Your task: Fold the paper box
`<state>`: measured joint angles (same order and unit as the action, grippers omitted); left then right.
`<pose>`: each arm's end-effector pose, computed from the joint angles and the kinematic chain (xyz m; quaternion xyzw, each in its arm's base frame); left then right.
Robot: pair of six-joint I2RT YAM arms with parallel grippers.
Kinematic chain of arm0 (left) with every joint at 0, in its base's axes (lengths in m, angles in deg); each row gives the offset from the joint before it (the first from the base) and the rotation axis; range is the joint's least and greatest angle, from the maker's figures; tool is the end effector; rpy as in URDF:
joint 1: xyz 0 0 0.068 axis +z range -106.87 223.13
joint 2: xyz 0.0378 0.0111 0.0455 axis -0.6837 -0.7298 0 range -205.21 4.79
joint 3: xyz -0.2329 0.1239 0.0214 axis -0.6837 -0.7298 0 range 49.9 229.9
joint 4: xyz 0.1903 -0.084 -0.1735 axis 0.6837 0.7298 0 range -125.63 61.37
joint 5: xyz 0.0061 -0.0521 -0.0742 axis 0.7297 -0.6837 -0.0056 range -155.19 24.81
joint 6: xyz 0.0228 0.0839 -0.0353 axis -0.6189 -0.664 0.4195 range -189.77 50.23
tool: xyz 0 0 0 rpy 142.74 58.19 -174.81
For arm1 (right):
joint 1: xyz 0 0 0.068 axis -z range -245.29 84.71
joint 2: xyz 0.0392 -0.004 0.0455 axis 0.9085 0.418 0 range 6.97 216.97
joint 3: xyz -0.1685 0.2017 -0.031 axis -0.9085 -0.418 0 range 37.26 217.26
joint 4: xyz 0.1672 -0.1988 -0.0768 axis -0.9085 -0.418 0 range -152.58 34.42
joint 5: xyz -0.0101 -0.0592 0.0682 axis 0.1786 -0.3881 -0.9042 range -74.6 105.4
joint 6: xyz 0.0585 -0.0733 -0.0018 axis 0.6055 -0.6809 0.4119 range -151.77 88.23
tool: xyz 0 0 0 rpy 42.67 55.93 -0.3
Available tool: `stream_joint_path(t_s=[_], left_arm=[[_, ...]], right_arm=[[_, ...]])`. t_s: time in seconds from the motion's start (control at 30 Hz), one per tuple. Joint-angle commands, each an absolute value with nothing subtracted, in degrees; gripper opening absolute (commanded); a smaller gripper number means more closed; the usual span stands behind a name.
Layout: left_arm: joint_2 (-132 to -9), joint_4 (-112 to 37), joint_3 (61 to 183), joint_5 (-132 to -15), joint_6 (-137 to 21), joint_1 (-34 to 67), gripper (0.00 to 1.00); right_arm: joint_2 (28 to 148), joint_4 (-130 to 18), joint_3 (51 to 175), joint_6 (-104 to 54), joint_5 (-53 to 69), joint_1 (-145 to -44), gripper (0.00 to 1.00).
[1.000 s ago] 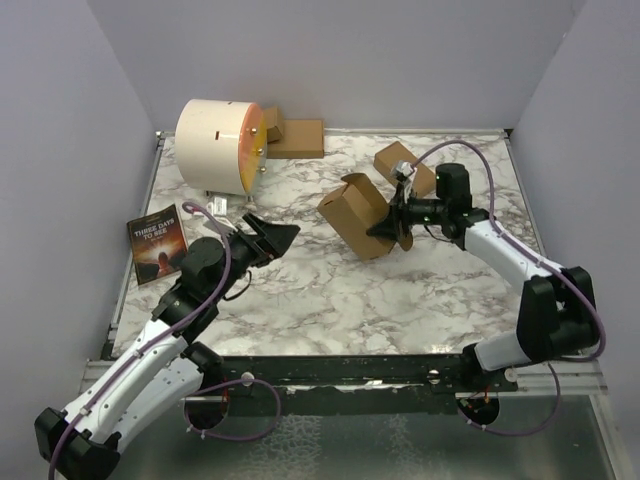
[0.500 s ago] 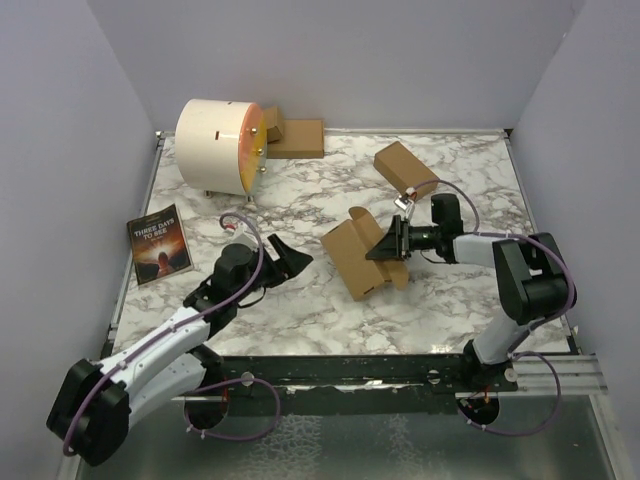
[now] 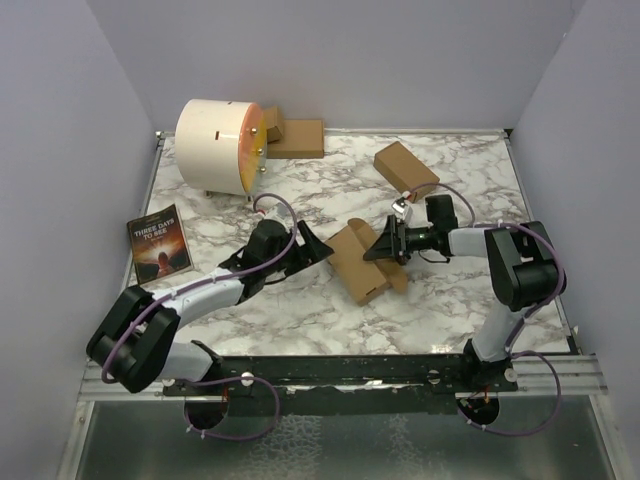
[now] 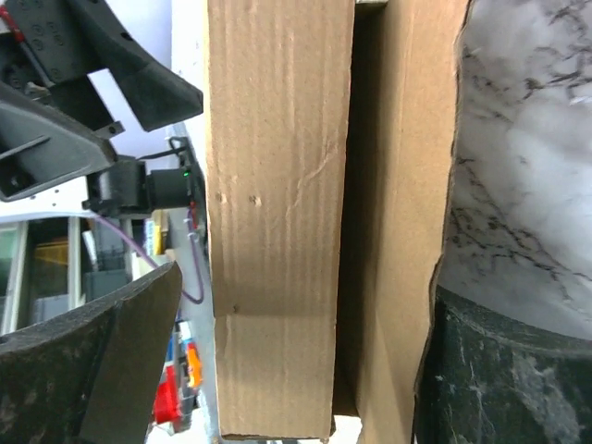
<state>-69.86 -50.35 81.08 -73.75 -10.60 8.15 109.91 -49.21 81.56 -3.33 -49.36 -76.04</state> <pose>0.2525 -0.1920 0.1521 -0.1427 0.8471 -0.4156 0.2989 0.3085 0.1365 0.0890 -0.0481 0.8163 0.5690 0.0873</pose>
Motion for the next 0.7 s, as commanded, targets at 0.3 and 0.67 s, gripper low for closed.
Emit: stream_joint_path(t_s=[0.3, 0.67], left_arm=[[-70.4, -47.1, 83.9, -72.3, -13.1, 7.5, 0.81], [-70.7, -48.1, 83.7, -73.7, -12.5, 7.3, 0.78]], right_arm=[[102.4, -68.6, 85.5, -27.4, -37.8, -68.2, 0.97], [87.3, -71.4, 85.5, -50.4, -51.9, -70.8, 0.53]])
